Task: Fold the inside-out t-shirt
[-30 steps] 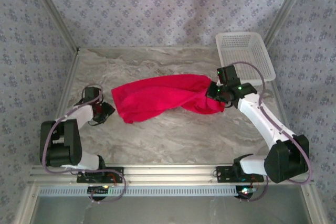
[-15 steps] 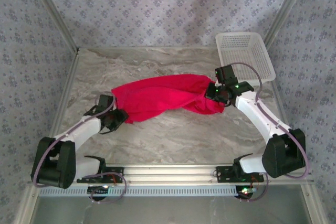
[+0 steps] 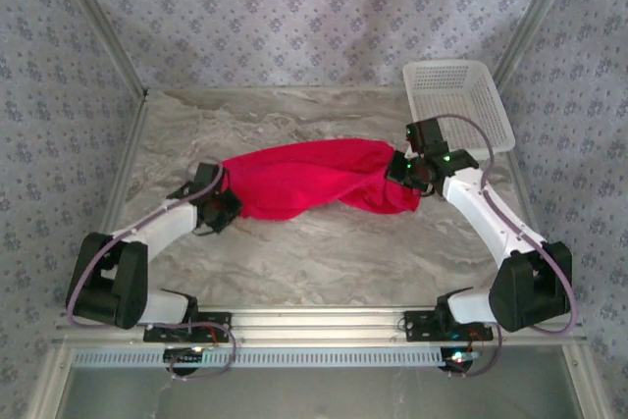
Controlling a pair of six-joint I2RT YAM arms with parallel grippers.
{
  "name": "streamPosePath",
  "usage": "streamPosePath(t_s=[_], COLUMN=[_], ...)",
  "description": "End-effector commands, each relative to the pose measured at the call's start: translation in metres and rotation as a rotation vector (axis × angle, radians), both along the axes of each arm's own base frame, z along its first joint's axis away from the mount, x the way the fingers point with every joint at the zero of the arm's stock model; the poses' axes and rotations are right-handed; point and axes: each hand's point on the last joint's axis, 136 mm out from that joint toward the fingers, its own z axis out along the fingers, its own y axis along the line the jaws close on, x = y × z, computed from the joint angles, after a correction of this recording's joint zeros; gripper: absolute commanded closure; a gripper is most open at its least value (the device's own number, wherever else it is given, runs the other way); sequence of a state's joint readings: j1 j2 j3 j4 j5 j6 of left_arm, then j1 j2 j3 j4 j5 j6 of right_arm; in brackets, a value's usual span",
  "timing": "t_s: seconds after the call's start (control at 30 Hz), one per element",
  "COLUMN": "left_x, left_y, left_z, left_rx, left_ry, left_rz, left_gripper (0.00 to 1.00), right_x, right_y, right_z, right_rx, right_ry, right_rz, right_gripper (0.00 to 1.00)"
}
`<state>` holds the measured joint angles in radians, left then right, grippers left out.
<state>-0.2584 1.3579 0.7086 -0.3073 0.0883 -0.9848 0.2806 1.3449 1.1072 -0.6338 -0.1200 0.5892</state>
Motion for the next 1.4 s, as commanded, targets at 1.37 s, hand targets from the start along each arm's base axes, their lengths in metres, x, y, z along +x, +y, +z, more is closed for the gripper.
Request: streamPosePath(t_s=[1.37], left_x=[0.109], left_y=[0.121], left_z=[0.435], left_rx=[-0.096], left_ry=[-0.903], left_rz=[-0.05], left_gripper=[1.0], right_x=[0.018], right_y=[-0.039], right_z=[0.347], right_rx=[0.284], right_ry=[-0.722], right_rz=[-0.052], right_gripper=[1.0])
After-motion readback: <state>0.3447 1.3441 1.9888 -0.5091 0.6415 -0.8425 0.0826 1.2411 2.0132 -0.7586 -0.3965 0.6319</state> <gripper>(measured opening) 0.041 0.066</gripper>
